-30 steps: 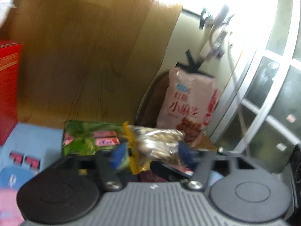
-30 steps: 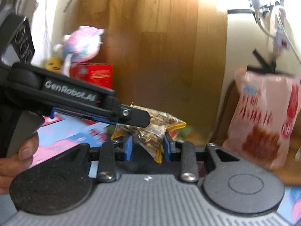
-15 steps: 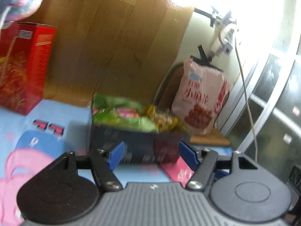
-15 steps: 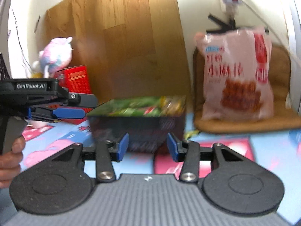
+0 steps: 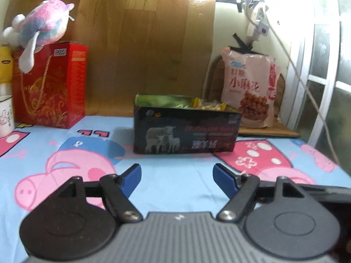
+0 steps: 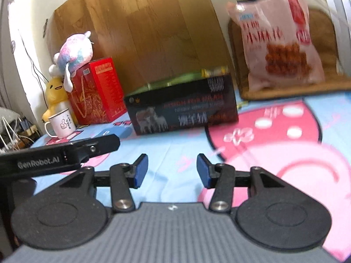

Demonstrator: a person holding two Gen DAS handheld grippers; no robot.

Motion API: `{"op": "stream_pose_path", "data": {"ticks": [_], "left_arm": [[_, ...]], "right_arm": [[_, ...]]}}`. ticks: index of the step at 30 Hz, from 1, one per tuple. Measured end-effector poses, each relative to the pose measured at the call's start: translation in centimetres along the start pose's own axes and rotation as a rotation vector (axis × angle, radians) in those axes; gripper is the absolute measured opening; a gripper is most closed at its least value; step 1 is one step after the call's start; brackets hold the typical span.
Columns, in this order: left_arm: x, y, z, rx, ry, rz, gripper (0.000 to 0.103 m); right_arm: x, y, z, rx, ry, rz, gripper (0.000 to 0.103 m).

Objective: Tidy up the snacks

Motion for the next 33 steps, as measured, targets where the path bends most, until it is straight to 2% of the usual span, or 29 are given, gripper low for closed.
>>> {"op": "stream_pose_path", "data": {"ticks": [3, 8, 17, 25, 33], "left_arm": [[-0.6, 0.4, -0.8, -0.03, -0.012, 0.042, 0.077], [-1.4, -0.1, -0.6, 0.001, -0.035, 0.078, 0.082], [-0.8, -0.4, -0.6, 0.019, 0.024, 0.118, 0.083], [-2.1, 0.5, -1.1, -0.052, -0.035, 0.155, 0.084], [-2.3, 1.0, -1.5, -0.09, -0.028, 0.184, 0.085]], "right_arm": [[0.4, -0.6, 0.1, 0.034, 0.032, 0.005, 0.053], [1.1, -0.8, 0.3, 0.055, 0.065, -0.028, 0.053], [1.6, -1.2, 0.6, 0.086, 0.078, -0.067, 0.053], [1.6, -1.0, 0.5, 0.072, 0.069, -0.068, 0.053], [1.4, -1.0, 0.5, 0.065, 0.06, -0.063, 0.054]]}}
Point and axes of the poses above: each gripper's, at about its wrist camera, not at the fingertips, and y roughly the way its jaws point, x to its right, z to its top, the point moved 9 cm from there along y, roughly the way its jaws point, and after that the axes turned 7 degrees about -z, right-handed, at the moved point
